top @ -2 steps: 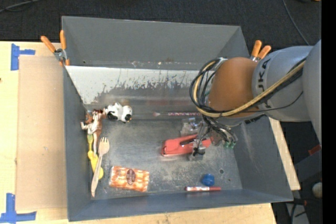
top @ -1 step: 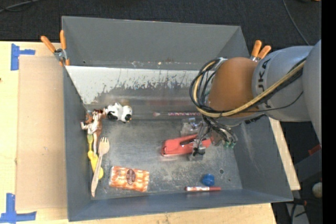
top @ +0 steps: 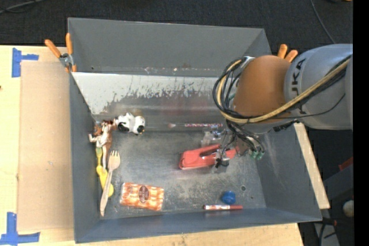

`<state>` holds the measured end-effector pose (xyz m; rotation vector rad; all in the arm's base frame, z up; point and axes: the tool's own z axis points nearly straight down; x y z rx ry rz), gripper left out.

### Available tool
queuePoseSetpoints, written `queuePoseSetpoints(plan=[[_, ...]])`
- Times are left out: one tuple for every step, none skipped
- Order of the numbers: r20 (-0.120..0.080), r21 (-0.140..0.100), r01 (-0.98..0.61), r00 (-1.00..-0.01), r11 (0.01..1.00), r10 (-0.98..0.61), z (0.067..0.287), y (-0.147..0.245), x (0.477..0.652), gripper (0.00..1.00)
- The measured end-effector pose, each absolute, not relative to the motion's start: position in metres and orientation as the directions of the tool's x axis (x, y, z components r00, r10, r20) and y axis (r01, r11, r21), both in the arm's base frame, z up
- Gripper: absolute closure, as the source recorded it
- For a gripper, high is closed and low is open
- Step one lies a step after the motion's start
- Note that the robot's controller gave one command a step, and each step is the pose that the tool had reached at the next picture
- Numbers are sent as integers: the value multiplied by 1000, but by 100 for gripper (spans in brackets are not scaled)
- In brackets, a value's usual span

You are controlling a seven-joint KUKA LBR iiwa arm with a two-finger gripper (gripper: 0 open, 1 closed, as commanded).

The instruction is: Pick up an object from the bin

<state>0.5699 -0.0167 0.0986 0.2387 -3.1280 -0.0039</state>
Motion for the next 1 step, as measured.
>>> queuePoseSetpoints(plan=[[2,2,-152,-988,988,-152,123,-17,571,100]])
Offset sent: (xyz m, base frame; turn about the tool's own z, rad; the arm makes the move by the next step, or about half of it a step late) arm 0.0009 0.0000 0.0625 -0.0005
